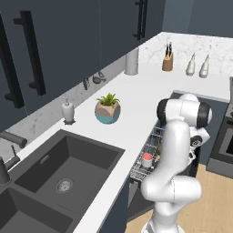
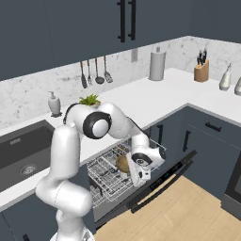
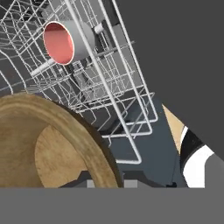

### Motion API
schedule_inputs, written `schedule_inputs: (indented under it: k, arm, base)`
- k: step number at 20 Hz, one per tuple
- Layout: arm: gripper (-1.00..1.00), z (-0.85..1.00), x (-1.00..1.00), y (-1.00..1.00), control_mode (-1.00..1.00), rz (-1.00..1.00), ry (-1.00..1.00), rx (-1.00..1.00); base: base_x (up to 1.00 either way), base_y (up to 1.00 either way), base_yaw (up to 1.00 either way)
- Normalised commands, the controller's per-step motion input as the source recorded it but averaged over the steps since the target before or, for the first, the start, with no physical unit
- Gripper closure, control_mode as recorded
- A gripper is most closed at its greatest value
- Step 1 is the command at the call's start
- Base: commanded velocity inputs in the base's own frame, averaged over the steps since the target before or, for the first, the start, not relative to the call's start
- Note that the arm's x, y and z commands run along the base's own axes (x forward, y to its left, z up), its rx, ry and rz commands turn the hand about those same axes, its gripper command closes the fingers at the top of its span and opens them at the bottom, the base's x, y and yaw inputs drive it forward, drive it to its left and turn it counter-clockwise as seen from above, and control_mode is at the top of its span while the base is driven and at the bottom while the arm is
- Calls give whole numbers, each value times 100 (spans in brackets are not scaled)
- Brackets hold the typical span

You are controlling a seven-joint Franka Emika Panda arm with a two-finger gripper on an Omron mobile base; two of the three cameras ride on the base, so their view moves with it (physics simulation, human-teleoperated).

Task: Pick up the cup and bowl from the counter, place them in the dishwasher, and close the dishwasher door.

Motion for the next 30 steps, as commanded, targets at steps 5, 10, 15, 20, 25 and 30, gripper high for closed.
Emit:
schedule_inputs:
  k: [5,10,15,20,25,30]
  arm:
    - [100,-44,9,37,-100,-2,12,18]
    - [100,-23,15,52,-100,-2,11,14]
    - [100,-19,17,37,-100,-9,13,6]
    - [100,-21,8,22,-100,-20,15,0]
    - [100,-39,2,8,-100,-25,20,0]
    - [-100,-43,12,8,-100,-23,20,0]
  base:
    - [0,0,0]
    - [0,0,0]
    - [0,0,0]
    - [0,0,0]
    - [0,0,0]
    - [0,0,0]
